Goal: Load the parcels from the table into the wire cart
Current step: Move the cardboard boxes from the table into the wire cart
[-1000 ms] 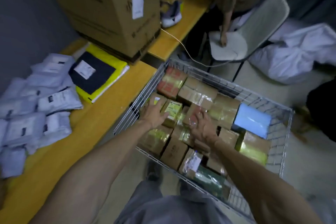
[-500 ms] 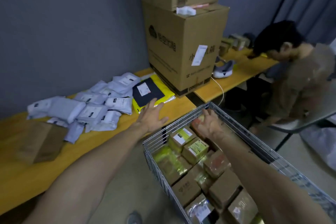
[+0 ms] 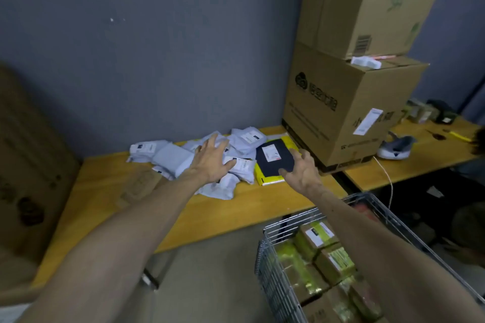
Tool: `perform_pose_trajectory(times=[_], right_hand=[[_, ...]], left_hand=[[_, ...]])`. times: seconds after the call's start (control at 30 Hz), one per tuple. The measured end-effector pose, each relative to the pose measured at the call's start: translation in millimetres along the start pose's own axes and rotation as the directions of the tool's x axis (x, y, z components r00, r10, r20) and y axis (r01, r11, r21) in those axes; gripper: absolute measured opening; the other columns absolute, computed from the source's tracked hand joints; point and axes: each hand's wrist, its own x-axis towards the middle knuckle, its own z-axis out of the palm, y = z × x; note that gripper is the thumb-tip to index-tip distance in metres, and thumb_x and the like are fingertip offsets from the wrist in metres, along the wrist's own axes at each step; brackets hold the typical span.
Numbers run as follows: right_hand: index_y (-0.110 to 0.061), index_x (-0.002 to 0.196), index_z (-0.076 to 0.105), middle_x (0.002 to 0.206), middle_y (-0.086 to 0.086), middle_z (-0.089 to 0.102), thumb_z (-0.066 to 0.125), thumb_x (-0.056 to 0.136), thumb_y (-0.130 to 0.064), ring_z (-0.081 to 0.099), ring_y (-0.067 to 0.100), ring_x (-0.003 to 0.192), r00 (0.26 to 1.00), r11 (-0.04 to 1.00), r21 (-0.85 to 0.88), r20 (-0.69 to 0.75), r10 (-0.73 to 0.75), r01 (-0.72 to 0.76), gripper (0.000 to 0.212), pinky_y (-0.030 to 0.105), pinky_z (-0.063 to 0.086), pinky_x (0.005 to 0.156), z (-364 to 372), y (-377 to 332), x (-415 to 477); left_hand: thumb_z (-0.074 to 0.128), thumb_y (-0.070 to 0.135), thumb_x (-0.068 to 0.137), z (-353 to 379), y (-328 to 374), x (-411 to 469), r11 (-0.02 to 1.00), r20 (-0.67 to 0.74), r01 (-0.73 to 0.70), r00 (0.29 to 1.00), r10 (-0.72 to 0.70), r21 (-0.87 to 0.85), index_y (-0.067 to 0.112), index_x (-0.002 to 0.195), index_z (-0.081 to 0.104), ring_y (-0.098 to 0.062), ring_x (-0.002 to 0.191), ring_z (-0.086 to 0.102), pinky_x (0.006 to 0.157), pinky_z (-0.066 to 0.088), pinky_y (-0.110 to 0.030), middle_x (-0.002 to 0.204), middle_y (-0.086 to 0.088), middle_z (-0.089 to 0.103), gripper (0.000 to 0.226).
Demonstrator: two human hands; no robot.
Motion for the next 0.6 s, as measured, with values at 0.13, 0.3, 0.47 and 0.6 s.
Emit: perform_pose_trajectory(times=[0.13,0.3,0.47,0.6], right_hand=[[-0.017,0.152,0.028,0.155,0.013,0.023,0.062,0.091,-0.04,0.024,0.032,0.142,0.997,0.997,0.001,-0.032,-0.077,0.077,0.074,0.05,0.034,0.11,25,-60,16],[-0.019,0.153,0.024,0.157,0.012,0.019,0.061,0.092,-0.038,0.023,0.032,0.143,0.992,0.993,-0.003,0.019,-0.121,0.122,0.074,0.05,0.031,0.112,62,-129,28],[-0.019,0.155,0.02,0.16,0.013,0.013,0.06,0.093,-0.038,0.018,0.032,0.147,0.98,0.983,0.029,0.076,-0.185,0.183,0.077,0.049,0.031,0.114,100,-185,41],[-0.019,0.155,0.02,0.159,0.013,0.016,0.061,0.092,-0.036,0.02,0.034,0.146,0.962,0.971,0.042,0.128,-0.241,0.237,0.077,0.05,0.035,0.11,133,-217,55]], left_hand=[[0.049,0.055,0.097,-25,-67,-3,0.998,-0.018,0.059,0.998,-0.059,-0.003,0.022,0.155,0.023,-0.035,0.147,0.017,0.118,0.021,-0.046,0.163,-0.014,0.006,0.072],[0.048,0.055,0.097,-46,-147,-15,0.992,-0.038,0.127,0.991,-0.126,0.022,0.02,0.154,0.023,-0.035,0.148,0.017,0.118,0.021,-0.048,0.162,-0.016,0.006,0.071],[0.046,0.058,0.097,-52,-211,-28,0.975,-0.052,0.22,0.974,-0.219,0.015,0.024,0.157,0.018,-0.034,0.149,0.015,0.12,0.019,-0.047,0.164,-0.013,0.005,0.074],[0.047,0.061,0.094,-50,-250,-31,0.962,-0.042,0.275,0.961,-0.274,0.002,0.024,0.155,0.022,-0.034,0.146,0.021,0.117,0.025,-0.048,0.161,-0.011,0.014,0.076]])
